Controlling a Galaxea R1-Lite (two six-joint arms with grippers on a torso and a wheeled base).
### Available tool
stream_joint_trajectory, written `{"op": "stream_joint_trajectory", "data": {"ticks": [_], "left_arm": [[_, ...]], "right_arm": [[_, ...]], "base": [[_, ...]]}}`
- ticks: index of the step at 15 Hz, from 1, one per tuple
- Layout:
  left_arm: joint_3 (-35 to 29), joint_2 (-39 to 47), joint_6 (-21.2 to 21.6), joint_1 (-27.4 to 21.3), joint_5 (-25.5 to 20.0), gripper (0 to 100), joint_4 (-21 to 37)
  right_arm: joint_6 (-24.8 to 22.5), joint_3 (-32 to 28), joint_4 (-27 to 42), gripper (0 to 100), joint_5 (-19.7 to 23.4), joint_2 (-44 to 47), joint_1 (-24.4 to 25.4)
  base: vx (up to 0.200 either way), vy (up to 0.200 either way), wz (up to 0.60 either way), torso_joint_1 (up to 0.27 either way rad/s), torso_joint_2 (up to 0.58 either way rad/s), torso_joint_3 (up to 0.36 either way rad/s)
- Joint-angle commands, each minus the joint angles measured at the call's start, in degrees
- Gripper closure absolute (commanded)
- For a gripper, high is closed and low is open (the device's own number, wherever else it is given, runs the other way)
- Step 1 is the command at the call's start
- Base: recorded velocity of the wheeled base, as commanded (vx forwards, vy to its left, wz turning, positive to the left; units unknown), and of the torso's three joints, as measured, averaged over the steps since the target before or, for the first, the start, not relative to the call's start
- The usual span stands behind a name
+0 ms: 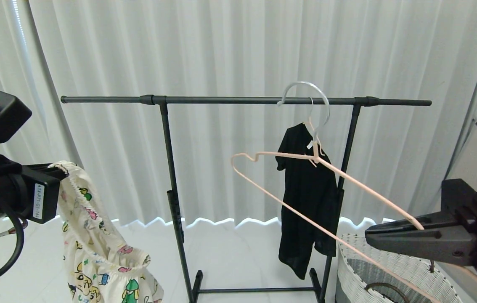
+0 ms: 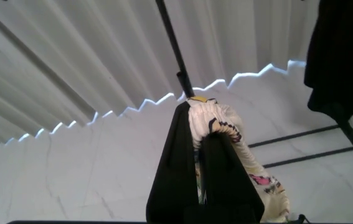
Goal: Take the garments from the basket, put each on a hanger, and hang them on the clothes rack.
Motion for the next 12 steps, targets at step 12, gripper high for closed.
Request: {"op": "stream_joint_trajectory", "data": {"ticks": [12], "left_arm": [[-10.1, 20.1, -8.8, -9.7, -2.9, 100, -9.5]], "right_arm": [[3.1, -0.2, -0.2, 100, 7.7, 6.4, 3.7]], "base": [[0.0, 0.0, 0.0, 0.0, 0.0, 0.0]]}}
